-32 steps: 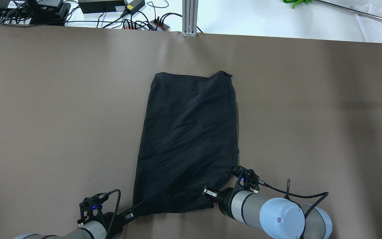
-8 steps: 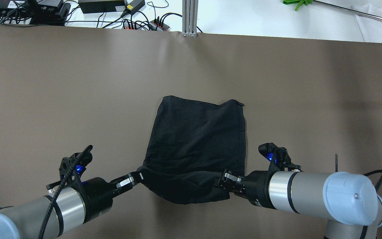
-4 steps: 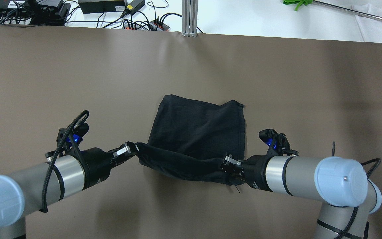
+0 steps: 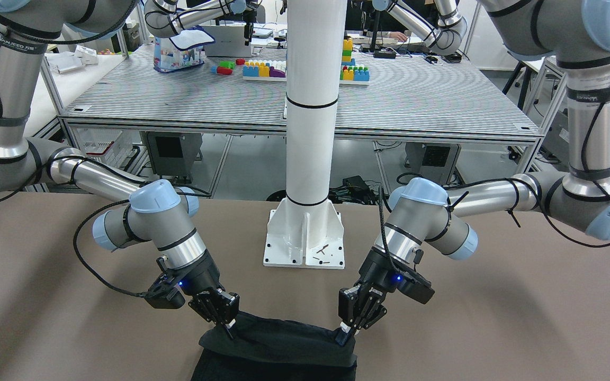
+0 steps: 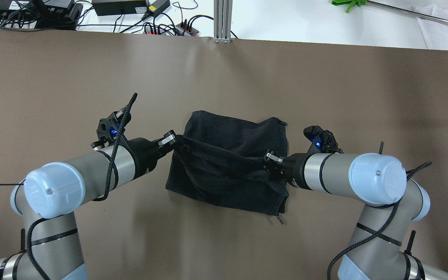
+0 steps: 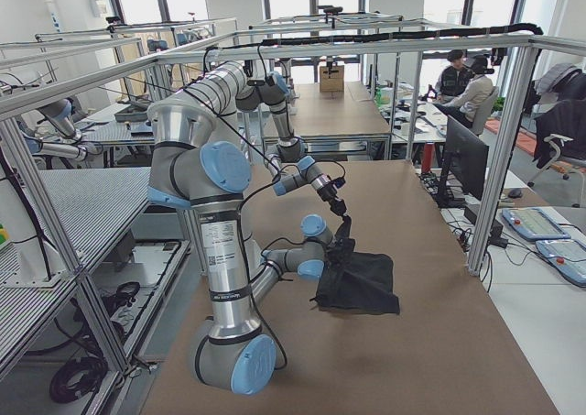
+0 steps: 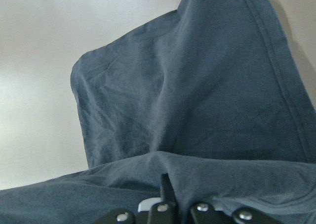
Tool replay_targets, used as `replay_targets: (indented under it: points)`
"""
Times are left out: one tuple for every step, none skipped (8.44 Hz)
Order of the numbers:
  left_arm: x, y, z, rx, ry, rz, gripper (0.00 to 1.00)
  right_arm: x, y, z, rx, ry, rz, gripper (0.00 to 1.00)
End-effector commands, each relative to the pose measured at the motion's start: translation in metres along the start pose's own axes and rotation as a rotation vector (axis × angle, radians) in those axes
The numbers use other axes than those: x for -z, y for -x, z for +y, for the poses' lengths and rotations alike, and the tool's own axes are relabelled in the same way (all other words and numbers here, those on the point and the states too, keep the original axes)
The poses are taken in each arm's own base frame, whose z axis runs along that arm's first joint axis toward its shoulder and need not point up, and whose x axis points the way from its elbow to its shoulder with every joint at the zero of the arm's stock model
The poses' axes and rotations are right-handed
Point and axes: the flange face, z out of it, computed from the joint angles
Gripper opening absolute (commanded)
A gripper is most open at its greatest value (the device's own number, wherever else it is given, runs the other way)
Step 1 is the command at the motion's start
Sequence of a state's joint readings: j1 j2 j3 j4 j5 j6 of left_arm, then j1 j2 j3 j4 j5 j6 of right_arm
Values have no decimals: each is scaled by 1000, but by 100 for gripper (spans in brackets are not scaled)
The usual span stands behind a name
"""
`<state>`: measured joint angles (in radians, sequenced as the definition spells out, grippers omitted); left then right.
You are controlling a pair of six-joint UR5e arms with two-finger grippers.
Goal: Fold clothes
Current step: 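Lift the near end with both grippers and fold it toward the far end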
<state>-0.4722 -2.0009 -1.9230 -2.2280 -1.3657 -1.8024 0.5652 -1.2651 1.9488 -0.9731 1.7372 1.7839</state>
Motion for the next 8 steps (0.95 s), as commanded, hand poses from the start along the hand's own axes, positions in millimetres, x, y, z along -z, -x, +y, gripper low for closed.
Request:
replay_targets:
  points:
    - [-57,-2,-8,-7,-43,-48,0,-39,2,-16,-3,-57,30,0]
    - [-73,0,-16,-10,-63,-67,0,-45,6,-18,-3,-66,26,0]
    - [-77,3,-18,-11,-68,-76,0,-50,13,-18,-3,-70,21,0]
    - [-77,3,-18,-11,-68,-76,0,-52,13,-18,-4,-72,24,0]
    - [-77,5,-19,-10,-69,-80,0,-52,12,-19,-4,-81,23,0]
    - [-77,5,-20,-2,-71,-80,0,-54,12,-21,-5,-88,26,0]
    - [-77,6,-20,3,-73,-81,0,-55,11,-23,-18,-93,26,2]
    - [-77,5,-21,4,-75,-80,0,-55,11,-24,-20,-96,24,45]
